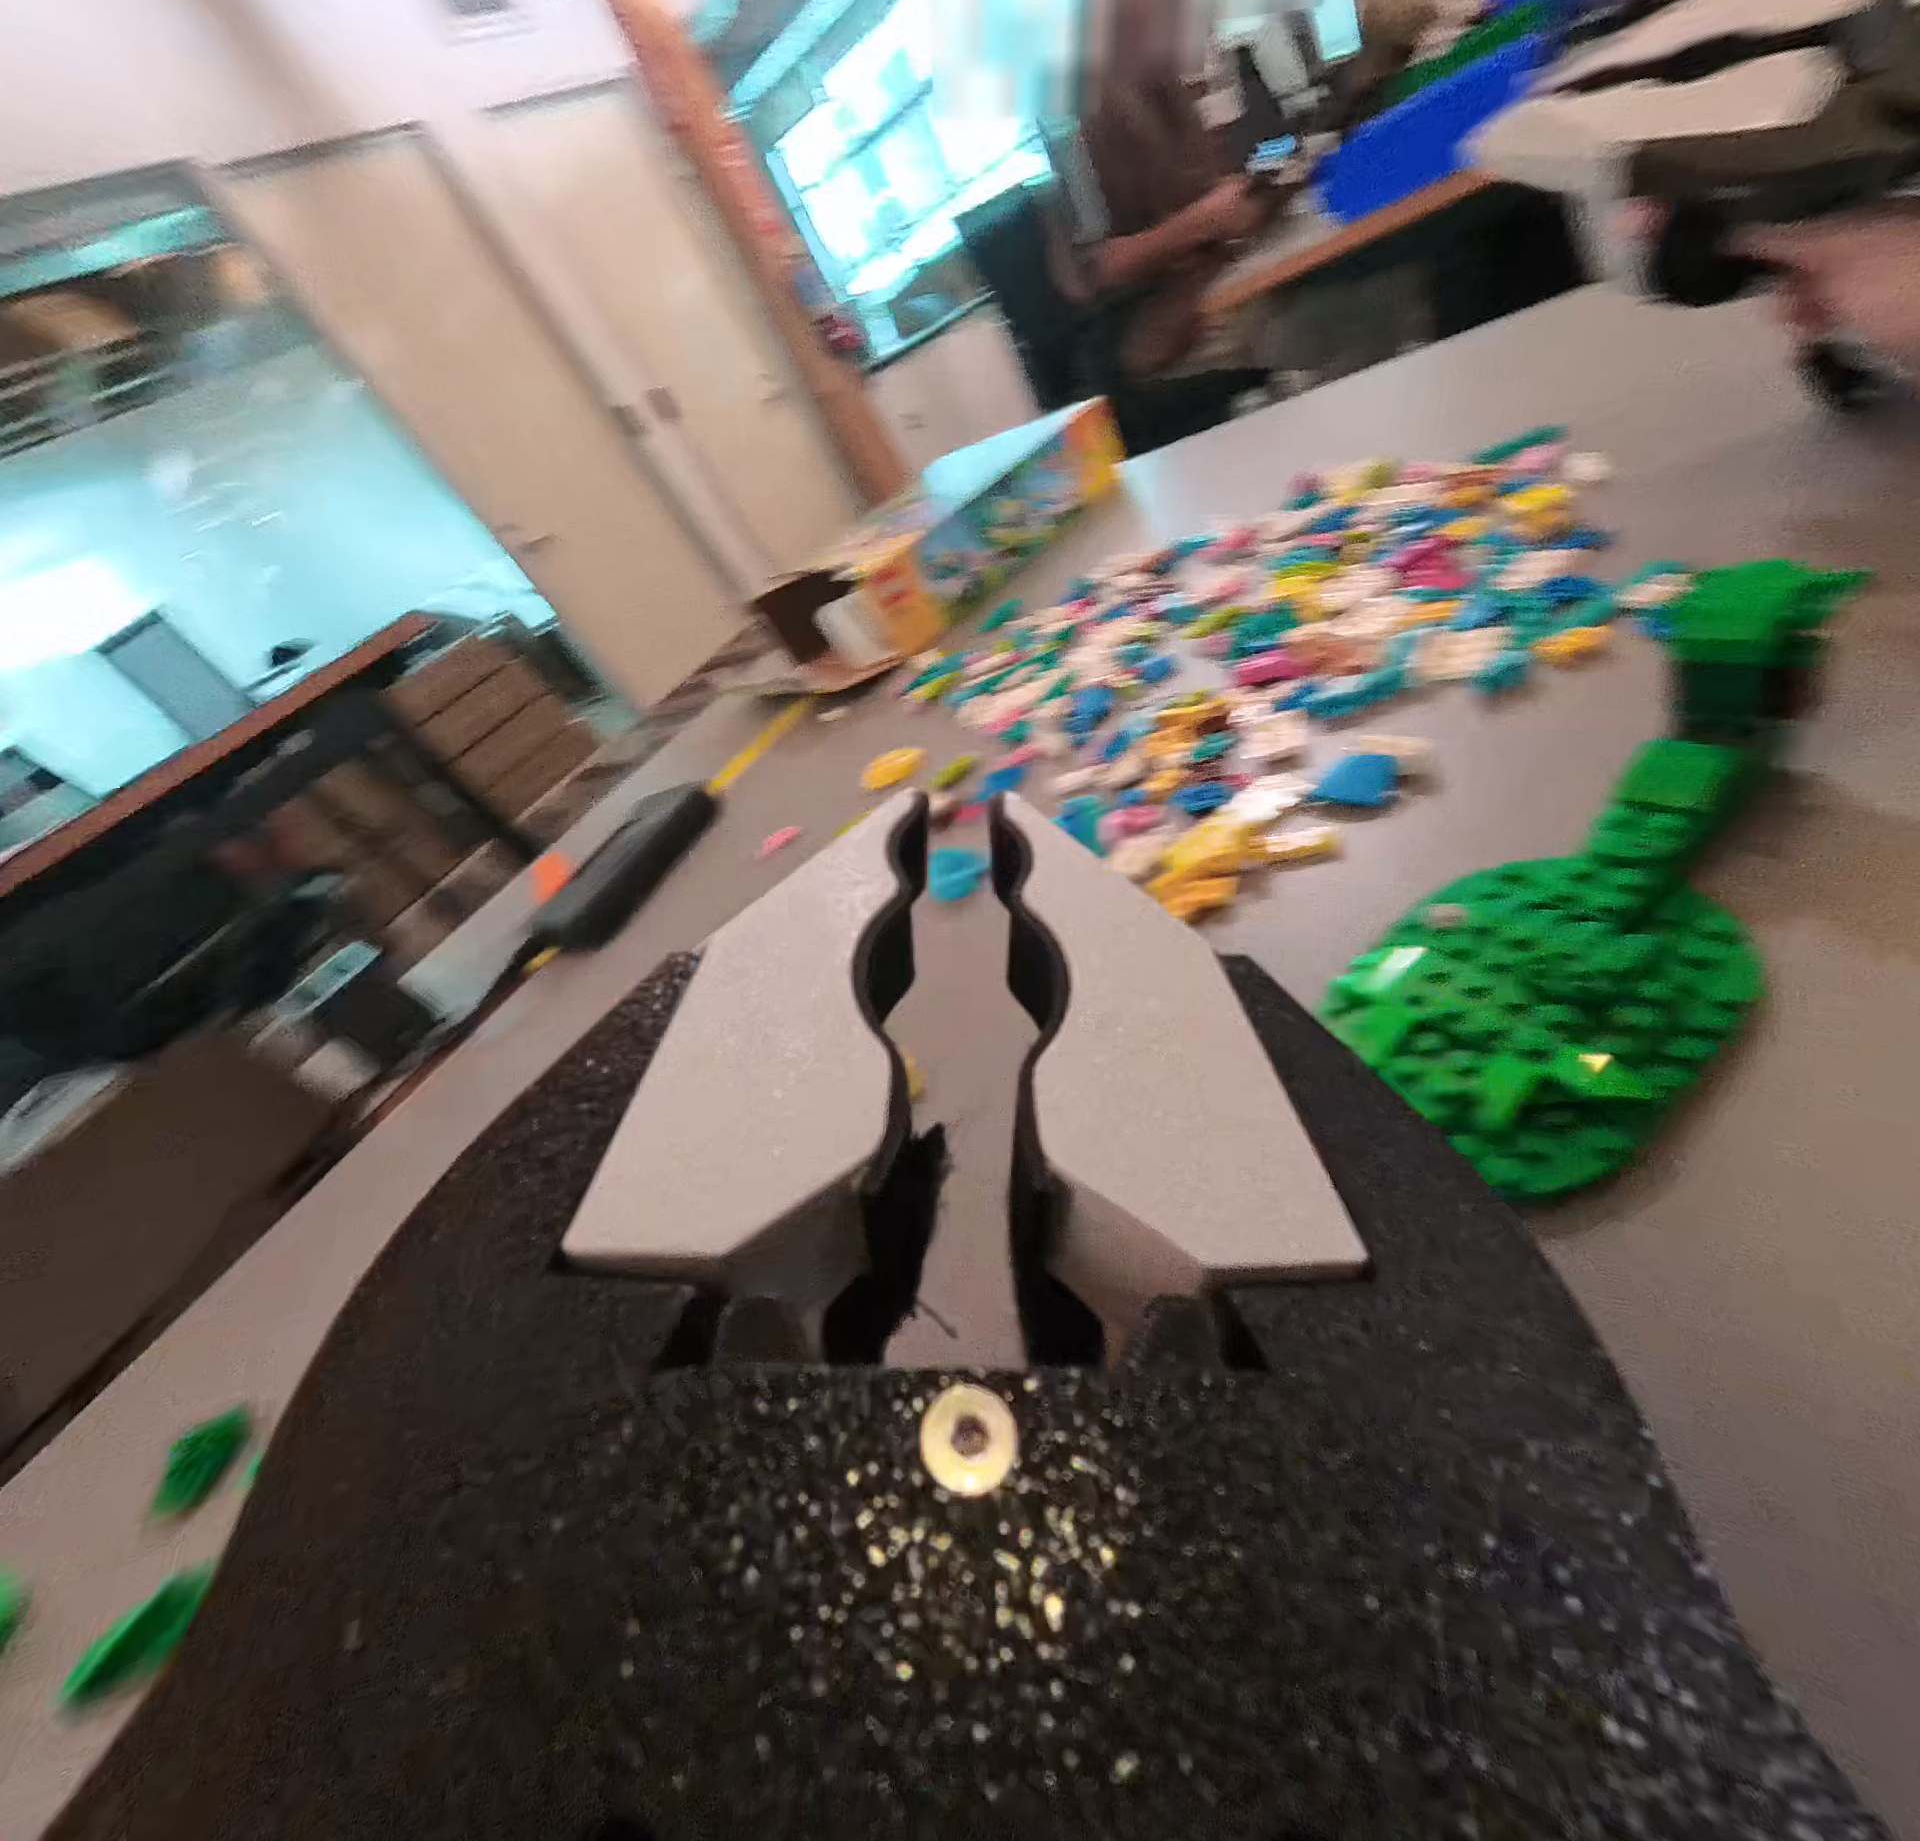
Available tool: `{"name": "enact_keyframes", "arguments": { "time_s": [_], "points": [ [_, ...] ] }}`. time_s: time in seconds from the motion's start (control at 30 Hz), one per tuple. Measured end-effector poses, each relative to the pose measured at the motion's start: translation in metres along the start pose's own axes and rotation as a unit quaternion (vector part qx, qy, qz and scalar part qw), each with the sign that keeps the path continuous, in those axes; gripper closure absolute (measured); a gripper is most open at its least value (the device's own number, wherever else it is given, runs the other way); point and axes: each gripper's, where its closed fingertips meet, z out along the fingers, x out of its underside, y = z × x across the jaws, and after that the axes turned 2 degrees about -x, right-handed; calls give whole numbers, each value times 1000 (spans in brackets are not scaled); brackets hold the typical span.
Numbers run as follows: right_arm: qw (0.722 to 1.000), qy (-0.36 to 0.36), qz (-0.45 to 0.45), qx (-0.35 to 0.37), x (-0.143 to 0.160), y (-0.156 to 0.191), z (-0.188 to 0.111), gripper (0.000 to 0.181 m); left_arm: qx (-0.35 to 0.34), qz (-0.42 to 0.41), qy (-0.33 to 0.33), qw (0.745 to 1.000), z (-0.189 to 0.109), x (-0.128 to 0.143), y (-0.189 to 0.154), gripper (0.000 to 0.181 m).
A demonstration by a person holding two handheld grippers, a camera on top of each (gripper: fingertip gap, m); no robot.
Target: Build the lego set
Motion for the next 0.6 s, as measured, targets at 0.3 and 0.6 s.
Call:
{"name": "enact_keyframes", "arguments": {
  "time_s": [0.3,0.6],
  "points": [
    [999,-14,33,1,-3,-5,-2,181,-101,-201,275,935,-51,114,98,117],
    [928,53,131,-345,-64,159,13,170,-56,-210,355,909,-55,147,75,146]
  ]
}}
